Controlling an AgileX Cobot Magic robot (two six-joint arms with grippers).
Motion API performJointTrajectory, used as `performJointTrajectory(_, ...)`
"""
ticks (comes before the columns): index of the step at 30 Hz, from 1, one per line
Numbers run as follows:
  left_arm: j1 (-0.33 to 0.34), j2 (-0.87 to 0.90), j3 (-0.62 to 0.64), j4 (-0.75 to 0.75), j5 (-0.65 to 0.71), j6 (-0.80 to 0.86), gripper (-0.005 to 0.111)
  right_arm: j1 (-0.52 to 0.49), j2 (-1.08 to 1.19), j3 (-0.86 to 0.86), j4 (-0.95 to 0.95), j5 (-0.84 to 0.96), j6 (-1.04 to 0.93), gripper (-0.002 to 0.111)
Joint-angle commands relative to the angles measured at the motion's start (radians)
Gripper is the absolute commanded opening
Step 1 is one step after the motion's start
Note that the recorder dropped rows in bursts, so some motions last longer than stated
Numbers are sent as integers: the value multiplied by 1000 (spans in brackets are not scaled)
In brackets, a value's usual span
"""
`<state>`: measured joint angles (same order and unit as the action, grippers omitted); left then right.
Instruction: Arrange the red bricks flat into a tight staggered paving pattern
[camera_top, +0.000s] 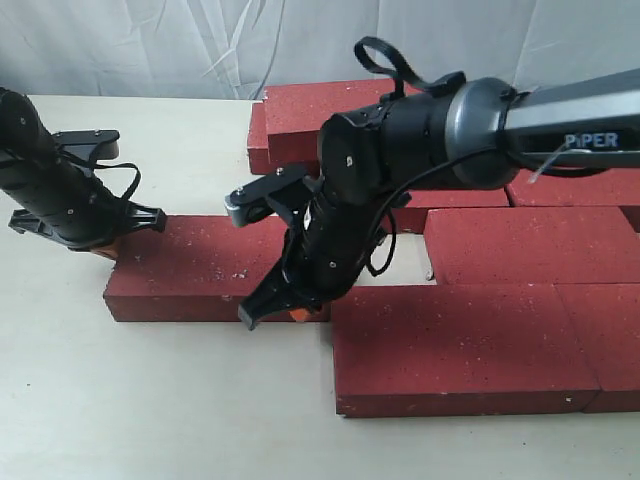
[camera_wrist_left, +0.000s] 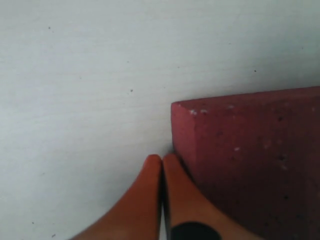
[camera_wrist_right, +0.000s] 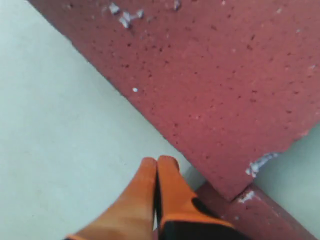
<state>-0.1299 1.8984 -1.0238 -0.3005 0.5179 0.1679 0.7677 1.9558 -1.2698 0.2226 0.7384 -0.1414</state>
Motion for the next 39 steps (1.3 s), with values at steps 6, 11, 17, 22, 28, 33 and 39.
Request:
performJointTrajectory(6,-2,-3,-2,-4,3,1,0,0,43,1,-121,-65,95,-1)
performJointTrajectory(11,-2,-3,-2,-4,2,1,0,0,43,1,-204,-72,177,-1)
performJointTrajectory(17,-2,-3,-2,-4,2,1,0,0,39,1,-188,-58,179,-1)
performJointTrajectory(22,3,-3,-2,39,11,-2,0,0,-21,-5,-188,-45,179,-1)
performJointTrajectory(28,30,-3,-2,94,59,-72,0,-25,-109,-5,-240,-38,253,-1)
performJointTrajectory(33,28,-3,-2,75,69,-72,0,-73,-113,-5,-233,-25,252,-1)
performJointTrajectory(39,28,-3,-2,66,70,-72,0,-58,-65,-5,-157,-33,244,-1)
